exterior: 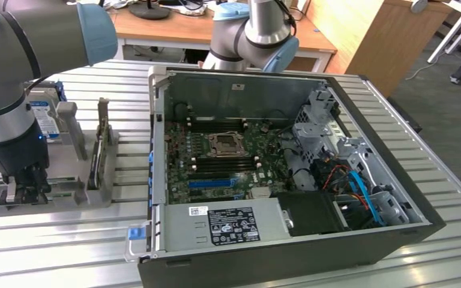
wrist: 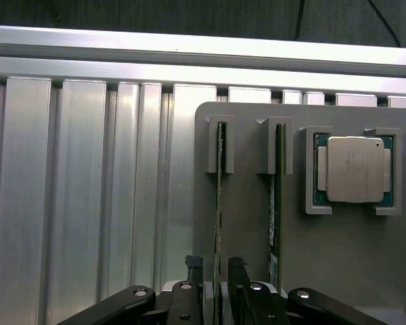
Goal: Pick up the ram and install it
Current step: 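Pick up the ram and move it above insertion slot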
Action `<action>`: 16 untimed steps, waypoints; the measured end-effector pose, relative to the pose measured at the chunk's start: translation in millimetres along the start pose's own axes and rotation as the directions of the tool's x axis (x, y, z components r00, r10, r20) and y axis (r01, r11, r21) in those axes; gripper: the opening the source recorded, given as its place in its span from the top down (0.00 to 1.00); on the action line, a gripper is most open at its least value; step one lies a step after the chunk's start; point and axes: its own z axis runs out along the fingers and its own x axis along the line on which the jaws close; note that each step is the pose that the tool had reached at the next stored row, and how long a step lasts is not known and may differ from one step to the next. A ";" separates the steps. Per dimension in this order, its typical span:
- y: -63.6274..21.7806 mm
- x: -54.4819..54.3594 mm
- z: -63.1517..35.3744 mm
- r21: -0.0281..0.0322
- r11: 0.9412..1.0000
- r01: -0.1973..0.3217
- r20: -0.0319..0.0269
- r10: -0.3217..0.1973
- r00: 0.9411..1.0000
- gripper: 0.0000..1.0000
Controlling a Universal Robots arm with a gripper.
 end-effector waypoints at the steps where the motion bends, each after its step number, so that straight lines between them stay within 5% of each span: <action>1: 0.0 0.0 0.0 0.000 1.000 0.000 0.000 0.000 1.000 0.71; 16: 0.0 0.0 0.0 0.000 1.000 0.000 0.000 0.000 1.000 0.79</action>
